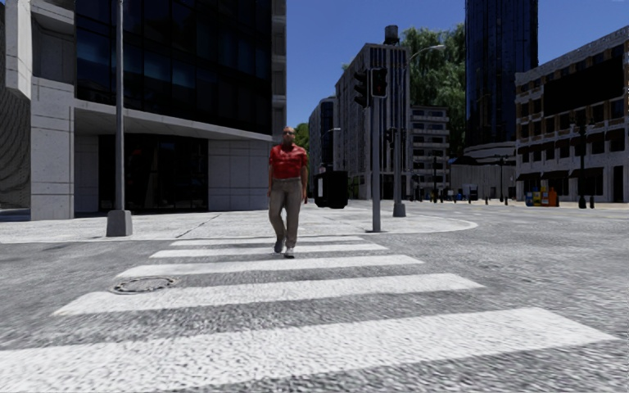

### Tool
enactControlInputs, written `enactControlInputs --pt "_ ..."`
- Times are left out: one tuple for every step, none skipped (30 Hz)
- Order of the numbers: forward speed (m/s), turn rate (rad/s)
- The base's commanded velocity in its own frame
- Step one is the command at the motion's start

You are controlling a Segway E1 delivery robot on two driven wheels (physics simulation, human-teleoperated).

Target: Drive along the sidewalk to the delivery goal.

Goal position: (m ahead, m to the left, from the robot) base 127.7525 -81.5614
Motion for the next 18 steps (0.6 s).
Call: enactControlInputs --pt "1.22 -0.58" --pt "1.22 -0.58" --pt "1.22 -0.6" --pt "1.22 -0.6" --pt "1.22 -0.61" --pt "1.22 -0.61" --pt "1.22 -0.61" --pt "1.22 -0.61" --pt "1.22 -0.61" --pt "1.23 -0.61" --pt "1.27 -0.62" --pt "1.27 -0.62" --pt "1.36 -0.63" --pt "1.58 -0.52" --pt "2.0 -0.03" --pt "2.0 0.0" --pt "2.0 0.0" --pt "2.0 0.0"
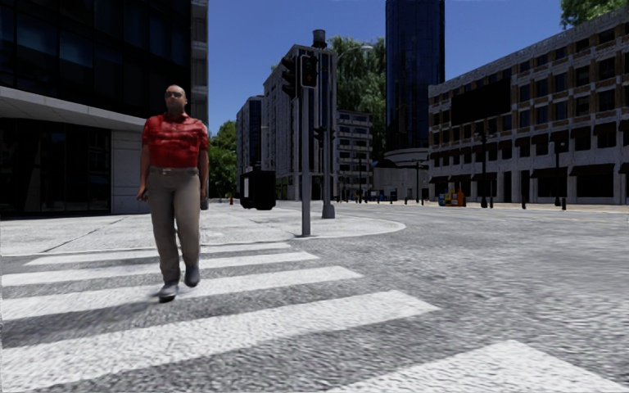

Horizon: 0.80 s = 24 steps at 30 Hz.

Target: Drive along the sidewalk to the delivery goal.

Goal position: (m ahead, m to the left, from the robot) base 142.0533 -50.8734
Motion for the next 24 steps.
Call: enactControlInputs --pt "2.0 0.0" --pt "2.0 0.0" --pt "2.0 0.0" --pt "2.0 0.0" --pt "2.0 0.0" --pt "2.0 0.0" --pt "2.0 0.0" --pt "2.0 0.0" --pt "2.0 0.0" --pt "2.0 0.0" --pt "2.0 0.0" --pt "2.0 0.0" --pt "2.0 0.0" --pt "2.0 0.0" --pt "2.0 0.0" --pt "2.0 0.0" --pt "2.0 0.0" --pt "2.0 0.0" --pt "2.0 0.0" --pt "2.0 0.07" --pt "2.0 0.16" --pt "2.0 0.26" --pt "1.87 0.32" --pt "1.87 0.32"
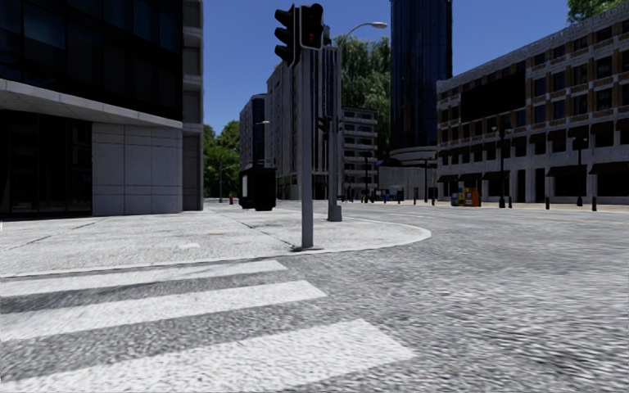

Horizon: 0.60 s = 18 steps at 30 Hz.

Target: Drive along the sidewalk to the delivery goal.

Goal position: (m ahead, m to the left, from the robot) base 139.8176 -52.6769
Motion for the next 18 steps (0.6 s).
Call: enactControlInputs --pt "1.66 0.37" --pt "1.5 0.45" --pt "1.38 0.51" --pt "1.34 0.54" --pt "1.32 0.54" --pt "1.32 0.54" --pt "1.32 0.54" --pt "1.32 0.54" --pt "1.32 0.56" --pt "1.32 0.58" --pt "1.32 0.58" --pt "1.32 0.6" --pt "1.32 0.6" --pt "1.32 0.6" --pt "1.32 0.6" --pt "1.32 0.6" --pt "1.32 0.6" --pt "1.32 0.6"
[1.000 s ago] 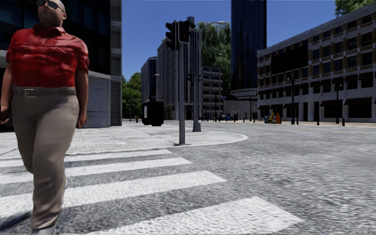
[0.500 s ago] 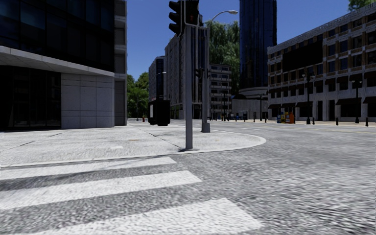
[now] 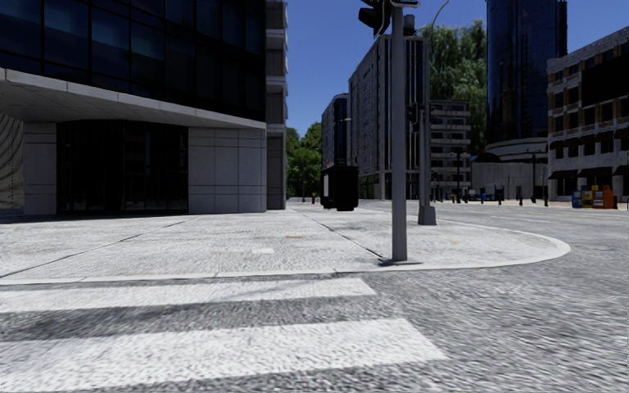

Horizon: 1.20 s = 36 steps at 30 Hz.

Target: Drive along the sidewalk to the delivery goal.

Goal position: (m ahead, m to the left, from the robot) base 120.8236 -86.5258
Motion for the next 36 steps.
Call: enactControlInputs --pt "1.32 0.6" --pt "1.32 0.6" --pt "1.33 0.6" --pt "1.33 0.6" --pt "1.33 0.6" --pt "1.33 0.6" --pt "1.33 0.58" --pt "1.33 0.56" --pt "1.33 0.56" --pt "1.33 0.49" --pt "1.4 0.0" --pt "2.0 0.0" --pt "2.0 0.0" --pt "2.0 0.0" --pt "2.0 0.0" --pt "2.0 0.0" --pt "2.0 0.0" --pt "2.0 0.0" --pt "2.0 0.0" --pt "2.0 0.0" --pt "2.0 0.0" --pt "2.0 -0.02" --pt "2.0 -0.04" --pt "2.0 -0.04" --pt "2.0 -0.07" --pt "2.0 -0.08" --pt "2.0 -0.17" --pt "2.0 -0.22" --pt "2.0 -0.22" --pt "2.0 -0.26" --pt "2.0 -0.26" --pt "2.0 -0.33" --pt "2.0 -0.4" --pt "2.0 -0.4" --pt "2.0 -0.38" --pt "2.0 0.0"
